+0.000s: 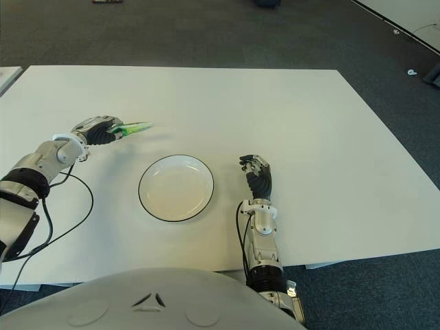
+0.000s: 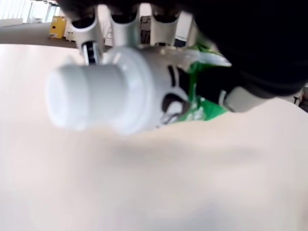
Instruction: Put the toothpaste on the table into the plate.
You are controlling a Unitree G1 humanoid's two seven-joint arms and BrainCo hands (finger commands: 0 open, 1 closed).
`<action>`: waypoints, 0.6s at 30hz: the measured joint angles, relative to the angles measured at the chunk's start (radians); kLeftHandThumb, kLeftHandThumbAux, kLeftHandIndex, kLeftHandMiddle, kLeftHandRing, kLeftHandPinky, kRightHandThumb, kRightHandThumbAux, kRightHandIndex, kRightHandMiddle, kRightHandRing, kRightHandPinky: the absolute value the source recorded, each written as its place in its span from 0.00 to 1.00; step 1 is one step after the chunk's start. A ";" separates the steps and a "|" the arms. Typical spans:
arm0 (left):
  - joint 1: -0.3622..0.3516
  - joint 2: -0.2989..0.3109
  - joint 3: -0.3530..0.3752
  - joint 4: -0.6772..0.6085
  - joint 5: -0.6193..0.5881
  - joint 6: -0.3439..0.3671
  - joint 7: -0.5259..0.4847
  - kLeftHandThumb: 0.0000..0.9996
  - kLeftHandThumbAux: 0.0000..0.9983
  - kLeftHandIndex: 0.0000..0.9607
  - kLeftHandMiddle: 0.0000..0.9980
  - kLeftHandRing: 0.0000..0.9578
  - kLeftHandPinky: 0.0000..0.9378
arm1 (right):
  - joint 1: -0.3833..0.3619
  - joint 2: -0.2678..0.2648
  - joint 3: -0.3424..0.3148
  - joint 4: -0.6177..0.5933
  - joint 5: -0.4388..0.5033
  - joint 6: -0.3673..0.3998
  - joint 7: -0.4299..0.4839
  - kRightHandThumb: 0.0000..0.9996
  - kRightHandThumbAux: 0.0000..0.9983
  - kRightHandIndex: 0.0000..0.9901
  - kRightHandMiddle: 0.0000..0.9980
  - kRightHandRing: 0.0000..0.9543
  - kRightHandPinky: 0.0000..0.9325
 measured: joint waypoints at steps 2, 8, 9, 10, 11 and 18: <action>0.000 0.002 0.012 -0.012 -0.005 -0.012 0.000 0.71 0.71 0.46 0.79 0.83 0.81 | 0.000 -0.001 0.000 0.004 0.000 0.000 0.001 0.71 0.73 0.43 0.44 0.43 0.44; 0.002 0.009 0.055 -0.047 -0.034 -0.050 0.000 0.71 0.71 0.46 0.80 0.84 0.82 | -0.007 -0.002 0.000 0.014 0.001 -0.005 0.005 0.71 0.73 0.43 0.44 0.44 0.45; 0.002 0.011 0.061 -0.054 -0.038 -0.055 0.000 0.71 0.71 0.46 0.80 0.84 0.82 | -0.009 -0.002 0.000 0.016 0.001 -0.006 0.006 0.71 0.73 0.43 0.44 0.44 0.45; 0.003 0.013 0.067 -0.060 -0.041 -0.061 0.000 0.71 0.71 0.46 0.80 0.84 0.82 | -0.010 -0.002 0.000 0.017 0.001 -0.007 0.006 0.71 0.73 0.43 0.45 0.44 0.45; 0.003 0.015 0.071 -0.066 -0.043 -0.065 0.000 0.71 0.71 0.46 0.80 0.84 0.83 | -0.011 -0.002 0.000 0.019 0.001 -0.009 0.007 0.71 0.73 0.43 0.45 0.44 0.46; 0.034 0.028 0.107 -0.158 -0.066 -0.082 -0.012 0.71 0.71 0.46 0.80 0.84 0.83 | -0.013 -0.002 0.000 0.026 0.001 -0.030 0.007 0.71 0.73 0.43 0.46 0.46 0.46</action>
